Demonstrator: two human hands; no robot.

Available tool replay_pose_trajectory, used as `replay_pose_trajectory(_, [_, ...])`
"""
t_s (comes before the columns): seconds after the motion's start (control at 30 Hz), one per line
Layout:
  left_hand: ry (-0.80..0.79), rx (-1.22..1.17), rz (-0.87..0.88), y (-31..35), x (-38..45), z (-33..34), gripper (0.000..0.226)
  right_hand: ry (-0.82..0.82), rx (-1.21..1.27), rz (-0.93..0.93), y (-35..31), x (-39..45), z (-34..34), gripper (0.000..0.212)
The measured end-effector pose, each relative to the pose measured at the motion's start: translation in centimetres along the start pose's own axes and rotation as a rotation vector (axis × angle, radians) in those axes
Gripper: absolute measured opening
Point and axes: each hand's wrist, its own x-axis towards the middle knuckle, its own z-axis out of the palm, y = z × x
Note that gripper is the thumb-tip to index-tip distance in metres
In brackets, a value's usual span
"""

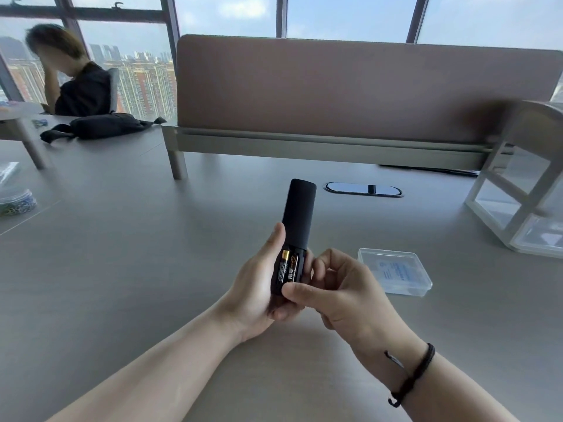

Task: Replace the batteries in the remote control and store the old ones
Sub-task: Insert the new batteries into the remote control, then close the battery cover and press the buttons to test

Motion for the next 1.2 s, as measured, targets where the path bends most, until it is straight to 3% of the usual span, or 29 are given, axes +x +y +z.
replay_pose_trajectory(0.13, [-0.025, 0.008, 0.0, 0.2, 0.0, -0.1, 0.063, -0.02, -0.063, 0.027, 0.3, -0.1, 0.1, 0.037])
replay_pose_trajectory(0.23, [0.031, 0.023, 0.073, 0.5, 0.1, -0.3, 0.064, 0.057, -0.168, -0.057, 1.1, 0.3, 0.0, 0.039])
replay_pose_trajectory(0.37, [0.267, -0.119, 0.231, 1.4, 0.5, -1.8, 0.065, 0.182, -0.512, -0.174, 2.4, 1.2, -1.2, 0.046])
replay_pose_trajectory(0.47, [0.428, -0.244, 0.302, 2.1, 0.6, -3.4, 0.066, 0.302, -0.95, -0.329, 3.3, 1.7, -2.0, 0.026])
replay_pose_trajectory(0.5, [0.463, -0.262, 0.316, 2.2, 0.6, -3.8, 0.067, 0.288, -1.06, -0.374, 3.4, 1.7, -1.9, 0.024])
replay_pose_trajectory(0.67, [0.497, -0.29, 0.318, 2.2, 0.8, -4.1, 0.067, -0.019, -1.425, -0.308, 4.3, 1.4, -0.6, 0.061])
replay_pose_trajectory(0.77, [0.477, -0.288, 0.321, 2.1, 0.9, -4.1, 0.068, -0.122, -1.497, -0.292, 4.4, 0.9, 0.5, 0.073])
replay_pose_trajectory(0.9, [0.532, -0.274, 0.339, 2.2, 0.9, -4.1, 0.068, -0.147, -1.5, -0.328, 4.3, 0.6, 1.0, 0.068])
replay_pose_trajectory(1.1, [0.686, -0.307, 0.358, 2.6, 1.0, -5.0, 0.066, -0.177, -1.481, -0.638, 4.7, 0.4, 1.2, 0.034])
replay_pose_trajectory(1.2, [0.693, -0.367, 0.345, 2.6, 0.9, -5.6, 0.067, -0.207, -1.402, -0.674, 4.5, 0.3, 1.6, 0.027])
